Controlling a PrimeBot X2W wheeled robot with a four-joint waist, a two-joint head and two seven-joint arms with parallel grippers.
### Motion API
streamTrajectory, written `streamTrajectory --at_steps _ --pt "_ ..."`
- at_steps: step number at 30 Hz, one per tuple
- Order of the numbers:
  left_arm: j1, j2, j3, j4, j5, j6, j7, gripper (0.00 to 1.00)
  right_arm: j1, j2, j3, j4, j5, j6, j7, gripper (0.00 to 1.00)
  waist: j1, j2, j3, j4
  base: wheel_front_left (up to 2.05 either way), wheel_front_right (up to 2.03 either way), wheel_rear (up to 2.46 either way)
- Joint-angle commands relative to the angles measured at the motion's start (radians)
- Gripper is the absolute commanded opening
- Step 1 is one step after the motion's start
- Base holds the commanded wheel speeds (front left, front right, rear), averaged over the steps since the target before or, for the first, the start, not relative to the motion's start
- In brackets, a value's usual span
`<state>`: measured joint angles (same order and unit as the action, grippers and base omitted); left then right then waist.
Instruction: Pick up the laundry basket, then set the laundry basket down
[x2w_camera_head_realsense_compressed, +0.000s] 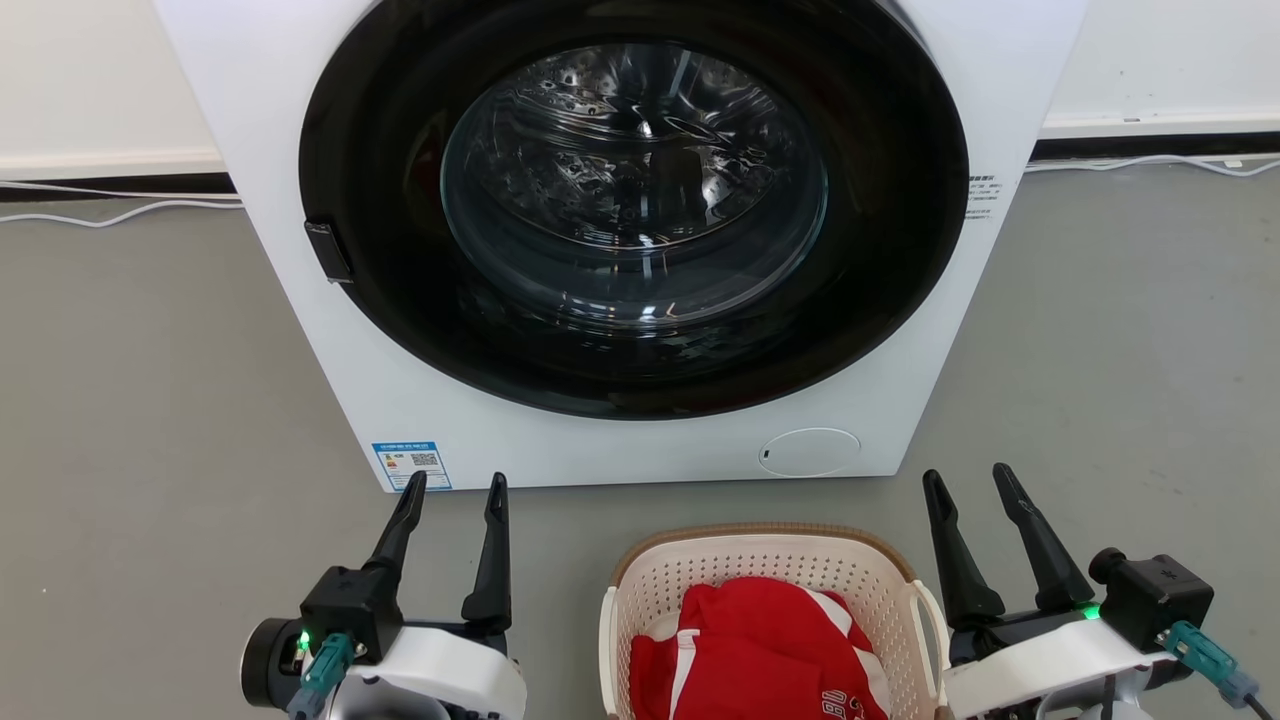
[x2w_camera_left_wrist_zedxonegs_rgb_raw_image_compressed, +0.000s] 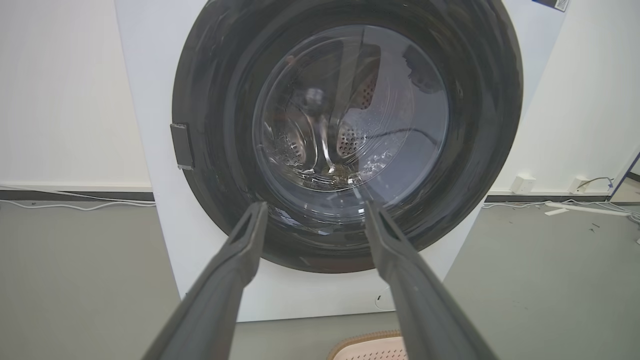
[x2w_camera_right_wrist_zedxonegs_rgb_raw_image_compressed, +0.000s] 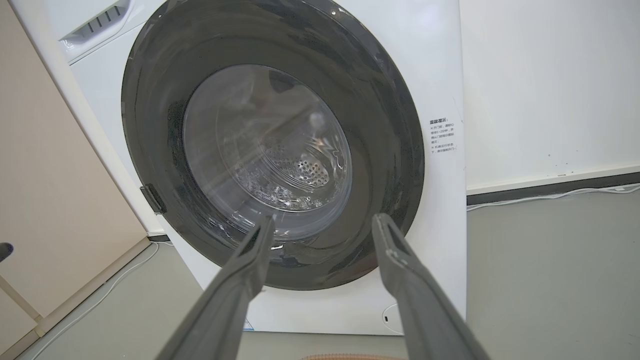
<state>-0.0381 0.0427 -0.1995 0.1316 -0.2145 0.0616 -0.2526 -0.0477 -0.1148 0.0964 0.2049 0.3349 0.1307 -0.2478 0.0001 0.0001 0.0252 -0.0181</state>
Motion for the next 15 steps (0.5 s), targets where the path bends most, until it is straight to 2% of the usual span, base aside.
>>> streamTrajectory --at_steps 1,15 --pt "-0.055 0.008 0.027 -0.028 0.011 0.007 -0.009 1.0 -0.052 -0.006 0.017 -0.021 -0.004 0.0 -0.014 1.0 0.0 -0.0001 0.001 0.0 0.0 0.0 0.0" --pt "-0.063 0.008 0.023 -0.028 0.004 0.013 -0.009 1.0 -0.06 -0.01 0.016 -0.014 0.006 0.0 -0.014 1.0 0.0 -0.0001 0.027 -0.009 0.0 0.0 0.0"
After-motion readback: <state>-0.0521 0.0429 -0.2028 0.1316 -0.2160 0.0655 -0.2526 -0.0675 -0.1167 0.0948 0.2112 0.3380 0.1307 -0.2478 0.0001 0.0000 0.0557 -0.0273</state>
